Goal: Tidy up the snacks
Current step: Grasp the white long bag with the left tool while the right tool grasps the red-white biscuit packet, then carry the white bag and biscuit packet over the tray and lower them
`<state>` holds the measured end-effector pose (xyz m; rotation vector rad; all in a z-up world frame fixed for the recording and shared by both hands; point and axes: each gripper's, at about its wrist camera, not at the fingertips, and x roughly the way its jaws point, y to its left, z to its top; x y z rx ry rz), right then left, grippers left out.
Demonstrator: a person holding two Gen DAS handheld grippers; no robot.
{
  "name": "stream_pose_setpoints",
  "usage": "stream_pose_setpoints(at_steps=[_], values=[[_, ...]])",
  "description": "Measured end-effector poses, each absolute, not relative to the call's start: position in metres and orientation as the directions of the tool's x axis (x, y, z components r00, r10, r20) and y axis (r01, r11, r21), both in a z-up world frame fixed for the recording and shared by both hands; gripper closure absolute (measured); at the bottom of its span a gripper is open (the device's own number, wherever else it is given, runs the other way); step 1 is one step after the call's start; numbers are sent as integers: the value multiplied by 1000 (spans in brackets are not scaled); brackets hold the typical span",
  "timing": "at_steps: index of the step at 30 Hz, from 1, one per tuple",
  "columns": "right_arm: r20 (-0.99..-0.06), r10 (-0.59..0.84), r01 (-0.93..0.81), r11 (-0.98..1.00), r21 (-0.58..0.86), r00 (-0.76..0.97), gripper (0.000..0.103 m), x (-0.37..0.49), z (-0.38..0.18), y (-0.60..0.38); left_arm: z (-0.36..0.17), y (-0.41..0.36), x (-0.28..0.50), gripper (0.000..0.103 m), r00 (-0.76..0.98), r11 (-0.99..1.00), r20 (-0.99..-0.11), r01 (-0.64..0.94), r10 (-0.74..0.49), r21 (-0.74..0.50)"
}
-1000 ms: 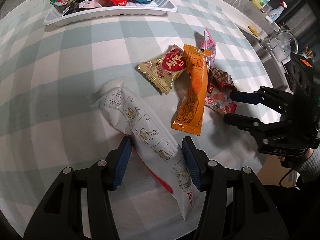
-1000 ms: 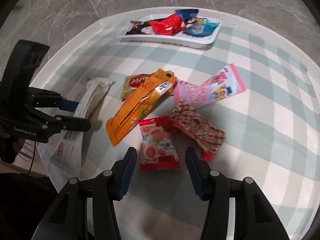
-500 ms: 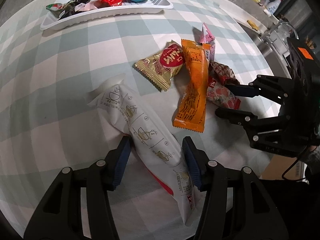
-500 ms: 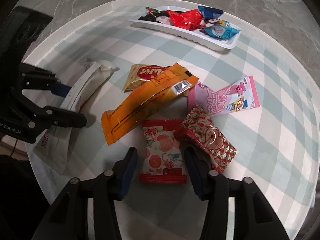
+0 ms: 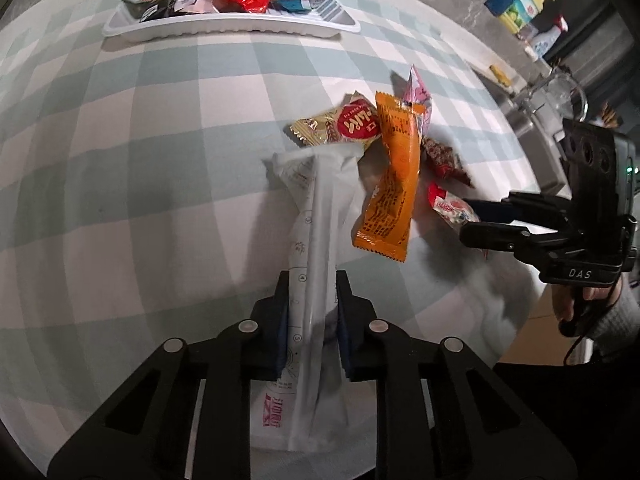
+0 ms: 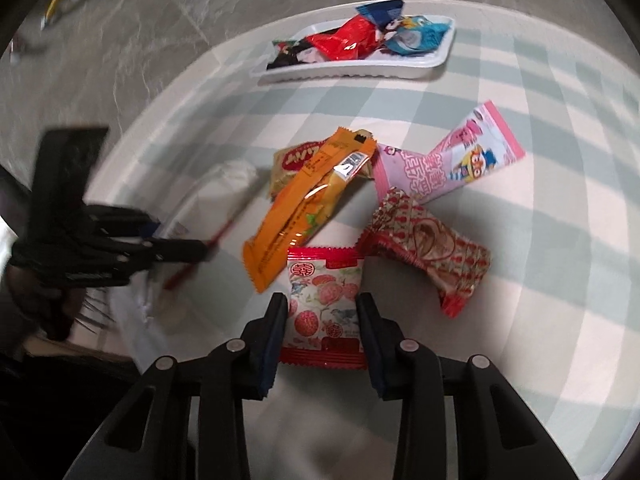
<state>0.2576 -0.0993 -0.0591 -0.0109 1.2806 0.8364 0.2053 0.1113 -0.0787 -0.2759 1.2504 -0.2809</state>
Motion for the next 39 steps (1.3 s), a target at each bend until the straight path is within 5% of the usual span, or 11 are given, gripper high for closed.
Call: stream_pose_setpoints(at_steps=[20,39], values=[[-652,758,-314,623,716,17,65,283,-42,-123,-58,134,213,85,333,868,-813,35,-477,-495],[-571,818,-192,572,797,68,65,330,-36,-120,-23,202,253,85,482,771,-687,-39,-543,-636]])
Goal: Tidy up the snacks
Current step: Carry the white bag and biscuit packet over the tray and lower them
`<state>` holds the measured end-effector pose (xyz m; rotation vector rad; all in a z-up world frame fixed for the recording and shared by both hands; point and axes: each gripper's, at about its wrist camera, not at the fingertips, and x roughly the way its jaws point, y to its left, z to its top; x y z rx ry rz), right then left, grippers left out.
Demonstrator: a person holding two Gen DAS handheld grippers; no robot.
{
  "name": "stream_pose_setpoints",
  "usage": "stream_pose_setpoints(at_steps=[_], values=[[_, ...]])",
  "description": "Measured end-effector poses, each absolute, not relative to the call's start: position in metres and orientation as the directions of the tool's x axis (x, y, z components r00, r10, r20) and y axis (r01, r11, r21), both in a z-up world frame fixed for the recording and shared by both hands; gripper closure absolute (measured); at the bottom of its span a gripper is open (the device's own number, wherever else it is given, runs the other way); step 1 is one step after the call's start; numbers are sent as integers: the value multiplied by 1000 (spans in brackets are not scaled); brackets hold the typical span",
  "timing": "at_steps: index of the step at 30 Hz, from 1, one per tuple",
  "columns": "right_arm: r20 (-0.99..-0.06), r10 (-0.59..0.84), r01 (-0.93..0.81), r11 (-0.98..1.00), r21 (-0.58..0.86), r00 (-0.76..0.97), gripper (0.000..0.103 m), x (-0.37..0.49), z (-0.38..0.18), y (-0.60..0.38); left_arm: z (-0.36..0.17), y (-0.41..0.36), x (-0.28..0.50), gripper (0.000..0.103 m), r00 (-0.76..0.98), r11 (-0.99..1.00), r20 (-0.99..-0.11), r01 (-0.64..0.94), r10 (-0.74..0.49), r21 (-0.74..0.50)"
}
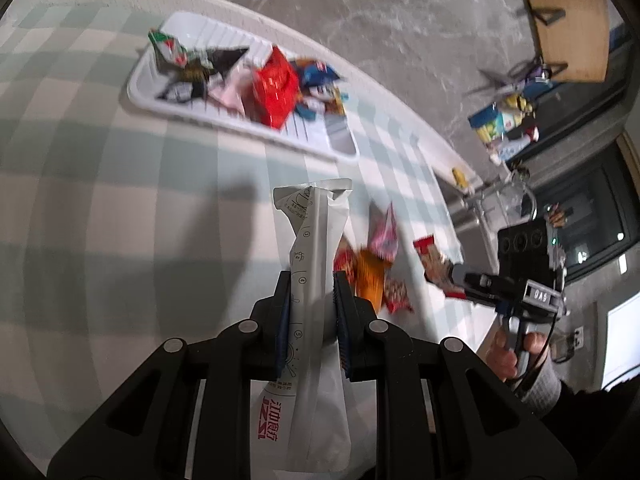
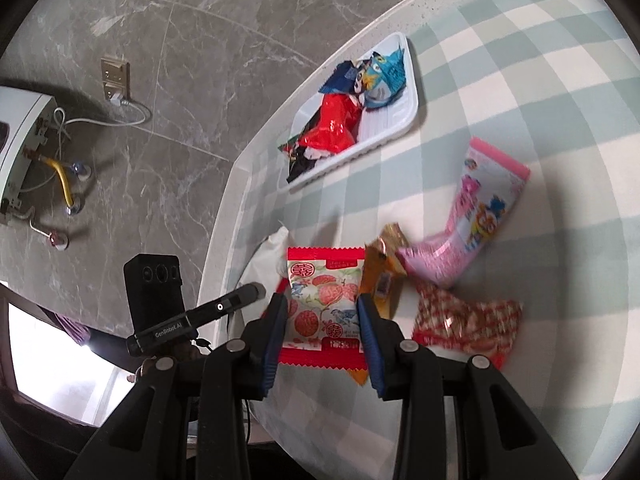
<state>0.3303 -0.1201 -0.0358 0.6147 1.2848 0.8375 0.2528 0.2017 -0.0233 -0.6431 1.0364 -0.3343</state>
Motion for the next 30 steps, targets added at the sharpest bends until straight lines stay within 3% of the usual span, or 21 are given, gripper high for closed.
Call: stream_pose_setpoints(at_steps=[11,30], values=[[-570,816,-200,577,792,96,65,377,-28,-98,-5,254,314,85,557,755,-649,-59,-519,-654],[-632,771,-218,631,744,74,64,468,-55,-48,-14,304,442,85,580,792,-678,-89,-451,-603]])
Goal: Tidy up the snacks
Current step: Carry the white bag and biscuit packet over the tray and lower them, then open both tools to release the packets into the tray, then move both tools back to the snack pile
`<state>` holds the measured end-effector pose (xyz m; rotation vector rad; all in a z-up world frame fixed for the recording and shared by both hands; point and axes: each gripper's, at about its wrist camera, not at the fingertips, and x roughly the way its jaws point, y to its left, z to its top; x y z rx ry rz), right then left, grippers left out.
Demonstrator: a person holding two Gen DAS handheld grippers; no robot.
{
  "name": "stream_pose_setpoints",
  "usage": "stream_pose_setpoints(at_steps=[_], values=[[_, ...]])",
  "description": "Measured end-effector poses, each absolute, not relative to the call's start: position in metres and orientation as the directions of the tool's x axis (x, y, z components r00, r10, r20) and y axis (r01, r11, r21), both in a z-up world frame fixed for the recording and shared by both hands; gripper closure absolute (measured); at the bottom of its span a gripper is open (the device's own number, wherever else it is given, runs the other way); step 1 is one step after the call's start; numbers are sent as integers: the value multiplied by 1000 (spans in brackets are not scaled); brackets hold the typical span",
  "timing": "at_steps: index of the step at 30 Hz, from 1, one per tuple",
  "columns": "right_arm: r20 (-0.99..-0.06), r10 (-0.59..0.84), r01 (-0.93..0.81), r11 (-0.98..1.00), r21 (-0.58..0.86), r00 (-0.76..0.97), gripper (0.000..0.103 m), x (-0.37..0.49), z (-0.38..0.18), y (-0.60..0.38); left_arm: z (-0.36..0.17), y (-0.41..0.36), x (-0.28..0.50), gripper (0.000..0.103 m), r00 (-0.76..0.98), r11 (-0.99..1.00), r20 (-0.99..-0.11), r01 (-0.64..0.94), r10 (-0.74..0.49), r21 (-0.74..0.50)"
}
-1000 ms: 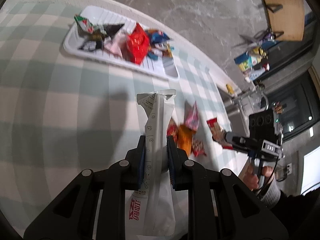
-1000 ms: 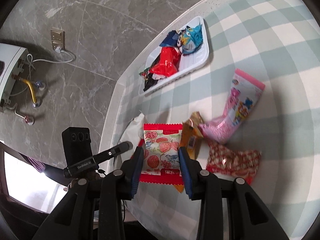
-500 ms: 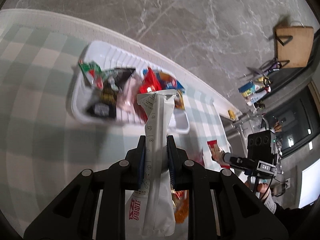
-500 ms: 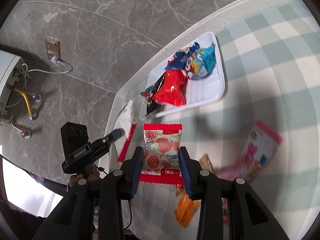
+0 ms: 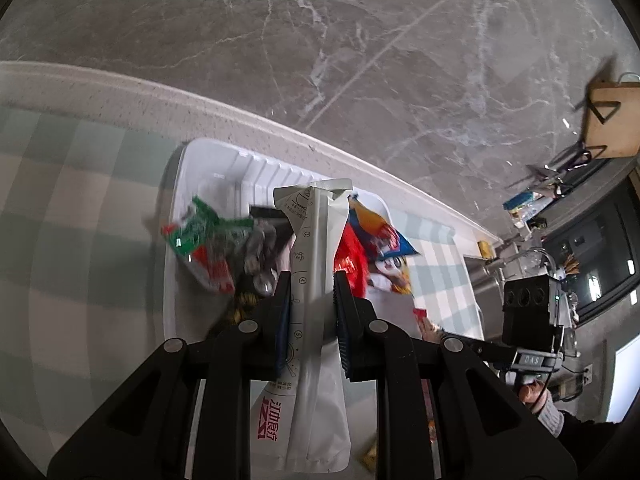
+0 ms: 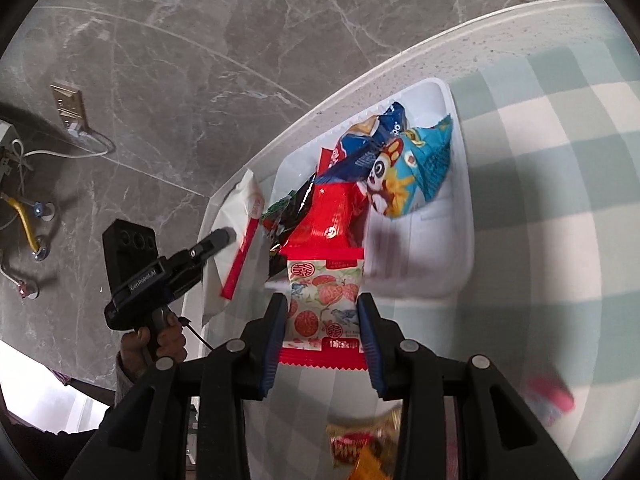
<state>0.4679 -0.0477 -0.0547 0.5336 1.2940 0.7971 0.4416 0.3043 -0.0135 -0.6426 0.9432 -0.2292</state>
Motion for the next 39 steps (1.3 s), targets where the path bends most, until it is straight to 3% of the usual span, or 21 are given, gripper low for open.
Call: stream_pose_setpoints(at_steps=[10,17,31,35,37,39], values=[[-668,742,-231,661,714,57,64,494,-71,-28,-29,312,489,85,580,832,-713,-103,-394,-544],[-712,699,-273,700,660,73,65,503,-76,-19,-41,306,512,84,570,900,-771,-118,-284,-419],[-724,681,-331,711,620,107,65,480,-49,-29,-7,289,471,80,637,931,-736,-79,-228,-357],[-737,664,-358,723,591,124,64,463,-37,-37,1,271,445,71,633,932,-730,-38,-257,-361],[-748,649,-376,733,567,136,64,452,-31,-42,4,260,428,59,622,936,-734,-5,-273,-352],[-760,634,-393,741,545,143,63,439,-26,-49,2,241,412,59,599,935,-741,36,-304,-354]])
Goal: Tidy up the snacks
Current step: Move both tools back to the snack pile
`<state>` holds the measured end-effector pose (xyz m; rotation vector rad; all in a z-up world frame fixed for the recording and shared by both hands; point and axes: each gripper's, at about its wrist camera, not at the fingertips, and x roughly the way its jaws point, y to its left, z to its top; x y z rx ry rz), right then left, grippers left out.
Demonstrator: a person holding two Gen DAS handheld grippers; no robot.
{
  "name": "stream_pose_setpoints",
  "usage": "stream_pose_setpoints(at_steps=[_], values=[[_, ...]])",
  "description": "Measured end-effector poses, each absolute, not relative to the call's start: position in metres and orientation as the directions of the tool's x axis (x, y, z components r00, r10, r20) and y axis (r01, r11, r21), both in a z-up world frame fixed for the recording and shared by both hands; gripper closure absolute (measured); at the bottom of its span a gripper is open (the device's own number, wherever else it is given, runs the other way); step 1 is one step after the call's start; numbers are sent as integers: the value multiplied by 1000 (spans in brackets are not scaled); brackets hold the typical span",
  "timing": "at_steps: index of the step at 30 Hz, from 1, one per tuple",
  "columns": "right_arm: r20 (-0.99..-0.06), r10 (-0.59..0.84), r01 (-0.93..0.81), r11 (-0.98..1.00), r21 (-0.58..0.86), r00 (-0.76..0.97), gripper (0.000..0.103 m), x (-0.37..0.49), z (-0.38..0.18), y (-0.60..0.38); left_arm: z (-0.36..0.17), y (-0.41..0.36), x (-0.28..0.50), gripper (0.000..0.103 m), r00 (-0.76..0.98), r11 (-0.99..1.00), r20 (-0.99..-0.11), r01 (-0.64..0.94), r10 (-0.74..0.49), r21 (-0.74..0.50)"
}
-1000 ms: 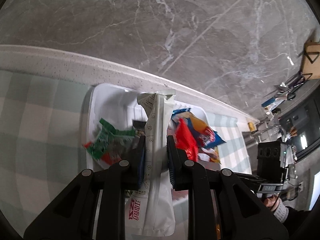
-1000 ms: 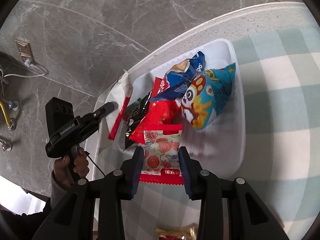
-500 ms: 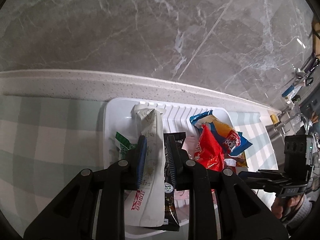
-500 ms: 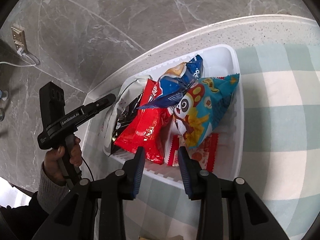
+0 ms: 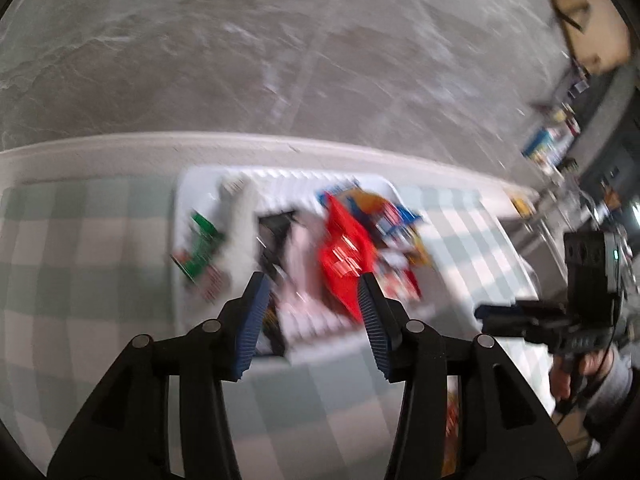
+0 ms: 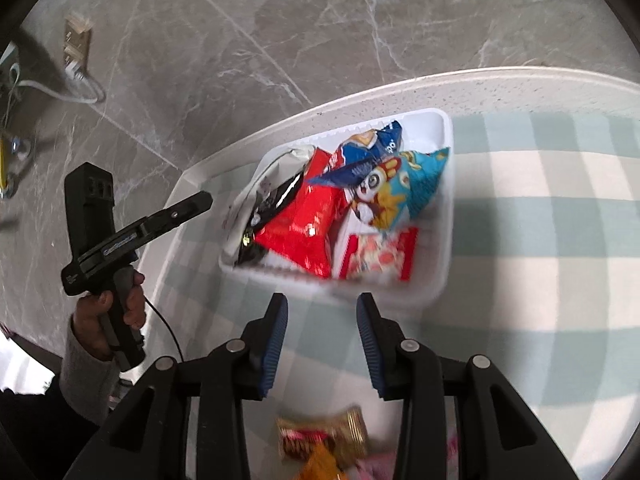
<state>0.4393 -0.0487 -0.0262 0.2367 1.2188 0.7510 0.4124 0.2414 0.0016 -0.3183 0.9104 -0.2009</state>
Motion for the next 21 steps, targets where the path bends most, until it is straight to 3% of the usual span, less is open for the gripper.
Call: stream_pose_setpoints(at_steps=[12,21], values=[[-850,501,-476,795,377,163,56,352,-25,-95,-34,132,331,59,383,890,-812,302,-440,-341],[-922,363,-594,775,217,136,55,305,-49,-104,-52,84,316,59,282,853,-869,457,-407,-251]])
